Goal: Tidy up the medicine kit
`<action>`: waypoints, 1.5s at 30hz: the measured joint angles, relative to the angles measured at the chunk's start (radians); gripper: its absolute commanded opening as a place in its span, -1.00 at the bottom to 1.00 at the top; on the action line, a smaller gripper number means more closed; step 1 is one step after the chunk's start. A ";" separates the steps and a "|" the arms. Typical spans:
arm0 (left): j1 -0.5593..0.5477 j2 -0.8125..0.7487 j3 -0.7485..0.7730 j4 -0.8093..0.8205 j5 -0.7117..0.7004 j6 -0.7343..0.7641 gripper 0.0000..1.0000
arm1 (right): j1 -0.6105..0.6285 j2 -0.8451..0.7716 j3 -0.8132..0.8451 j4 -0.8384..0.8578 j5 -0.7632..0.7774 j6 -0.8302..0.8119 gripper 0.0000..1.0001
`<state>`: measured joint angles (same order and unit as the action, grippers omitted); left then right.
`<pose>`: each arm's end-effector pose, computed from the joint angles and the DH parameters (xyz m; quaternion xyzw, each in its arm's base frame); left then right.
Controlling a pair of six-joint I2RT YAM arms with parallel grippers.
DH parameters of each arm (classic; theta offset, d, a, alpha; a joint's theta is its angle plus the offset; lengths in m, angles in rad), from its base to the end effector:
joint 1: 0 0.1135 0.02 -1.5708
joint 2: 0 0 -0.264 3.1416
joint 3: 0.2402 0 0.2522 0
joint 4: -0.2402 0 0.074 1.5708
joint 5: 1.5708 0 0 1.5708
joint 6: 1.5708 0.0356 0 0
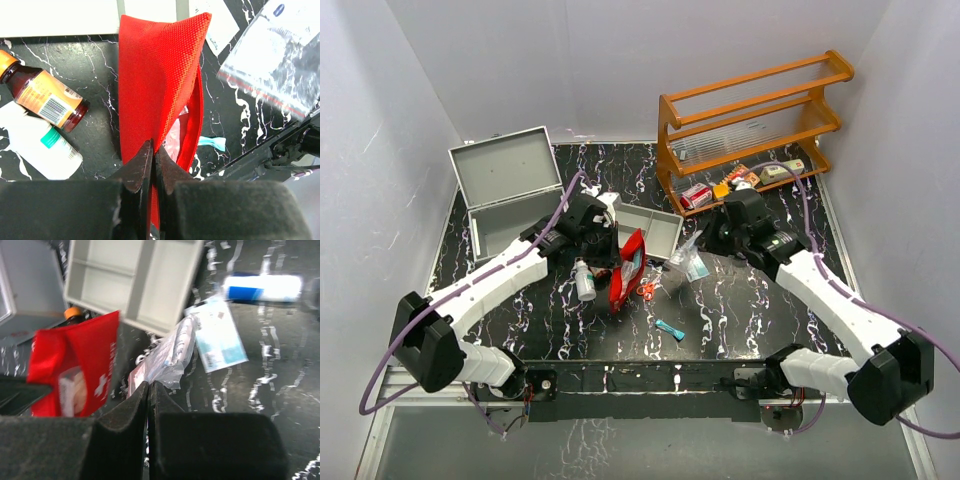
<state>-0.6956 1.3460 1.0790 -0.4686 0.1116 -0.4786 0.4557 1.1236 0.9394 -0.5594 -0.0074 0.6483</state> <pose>0.2234 -0.1917 0.2907 0.1213 0.9048 -0.2668 0.3089 0.2139 0.1051 0.2915 0.0866 0.9116 0.2136 0.3404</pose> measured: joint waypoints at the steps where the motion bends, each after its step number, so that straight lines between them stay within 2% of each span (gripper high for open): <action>1: 0.000 0.005 0.000 0.001 -0.001 0.007 -1.00 | 0.026 0.019 0.031 -0.019 -0.002 0.004 -1.00; 9: 0.000 0.042 0.000 0.008 -0.003 0.027 -1.00 | 0.255 0.141 0.193 -0.119 0.012 0.038 -1.00; 17: 0.000 0.058 0.000 0.018 0.000 0.027 -1.00 | 0.395 0.240 0.305 -0.175 0.084 0.076 -1.00; 28: 0.000 0.058 0.000 0.020 0.002 0.026 -1.00 | 0.430 0.269 0.314 -0.208 0.148 0.087 -1.00; 45: 0.000 0.058 0.000 0.022 0.010 0.014 -1.00 | 0.459 0.338 0.344 -0.126 0.117 0.055 -1.00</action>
<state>-0.6956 1.4036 1.0786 -0.4469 0.1219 -0.4641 0.9150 1.4612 1.2835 -0.6857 0.1101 0.7036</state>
